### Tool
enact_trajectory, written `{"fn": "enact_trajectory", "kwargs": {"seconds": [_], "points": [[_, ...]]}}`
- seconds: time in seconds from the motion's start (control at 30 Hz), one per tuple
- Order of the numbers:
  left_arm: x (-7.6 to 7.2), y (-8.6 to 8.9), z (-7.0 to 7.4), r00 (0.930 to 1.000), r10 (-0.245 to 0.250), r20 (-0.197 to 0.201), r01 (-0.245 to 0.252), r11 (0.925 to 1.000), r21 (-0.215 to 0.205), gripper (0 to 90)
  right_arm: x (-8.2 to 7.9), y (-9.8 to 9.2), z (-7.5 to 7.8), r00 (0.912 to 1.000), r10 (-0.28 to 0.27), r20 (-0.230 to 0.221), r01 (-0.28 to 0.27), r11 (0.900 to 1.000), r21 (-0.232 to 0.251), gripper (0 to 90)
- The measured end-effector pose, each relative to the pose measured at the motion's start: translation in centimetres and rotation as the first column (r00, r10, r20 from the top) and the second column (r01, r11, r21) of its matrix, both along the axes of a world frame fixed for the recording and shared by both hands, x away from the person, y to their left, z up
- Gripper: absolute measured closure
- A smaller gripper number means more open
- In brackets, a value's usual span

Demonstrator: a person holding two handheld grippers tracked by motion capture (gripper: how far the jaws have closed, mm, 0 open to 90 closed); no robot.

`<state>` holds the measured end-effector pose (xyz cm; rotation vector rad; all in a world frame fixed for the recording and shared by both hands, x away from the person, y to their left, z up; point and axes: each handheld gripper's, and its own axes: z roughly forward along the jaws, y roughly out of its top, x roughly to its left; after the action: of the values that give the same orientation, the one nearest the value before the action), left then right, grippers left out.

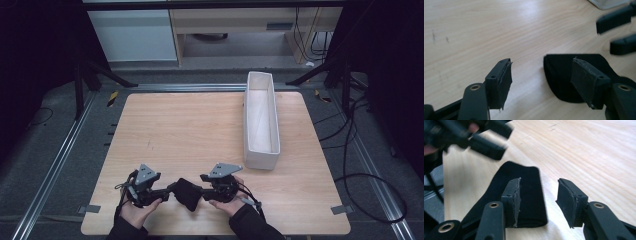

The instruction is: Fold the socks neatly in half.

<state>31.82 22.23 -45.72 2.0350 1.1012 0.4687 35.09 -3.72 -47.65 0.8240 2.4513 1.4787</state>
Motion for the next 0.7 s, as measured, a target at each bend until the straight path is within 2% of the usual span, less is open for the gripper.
{"fn": "enact_trajectory", "kwargs": {"seconds": [0.07,0.13,0.2,0.33,0.5,0.6,0.7], "points": [[-0.4,-0.4,-0.5,0.9999,-0.007,-0.01,0.007,0.9999,0.012,31.4,0.2,-0.3,0.1,0.9999,-0.015,0.003,0.015,1.0,0.003,52.1],[-0.5,-0.8,-1.1,0.9999,-0.009,-0.013,0.009,0.9983,0.057,31.2,0.4,-0.6,0.1,0.9995,-0.031,0.0,0.031,1.0,0.002,51.8],[-0.4,-1.2,-1.9,0.9994,-0.005,-0.035,0.009,0.9942,0.107,31.1,0.6,-1.0,0.0,0.9989,-0.046,0.004,0.046,0.999,-0.01,51.1],[0.0,-1.1,-2.6,0.9978,0.011,-0.065,0.0,0.9876,0.157,31.3,0.8,-1.4,-0.2,0.9979,-0.064,0.001,0.064,0.998,-0.026,50.4],[1.0,-0.9,-2.7,0.9977,0.028,-0.062,-0.019,0.9907,0.135,31.6,0.8,-1.4,-0.3,0.9982,-0.061,-0.001,0.061,0.998,-0.026,50.2],[1.8,-1.2,-2.8,0.9985,0.023,-0.049,-0.016,0.9912,0.132,31.8,0.8,-1.2,-0.4,0.9983,-0.059,-0.002,0.059,0.998,-0.032,50.2],[3.0,-1.7,-3.0,0.9983,0.025,-0.053,-0.018,0.9925,0.121,31.8,0.8,-1.4,-0.4,0.9979,-0.065,-0.006,0.064,0.998,-0.029,50.2]]}}
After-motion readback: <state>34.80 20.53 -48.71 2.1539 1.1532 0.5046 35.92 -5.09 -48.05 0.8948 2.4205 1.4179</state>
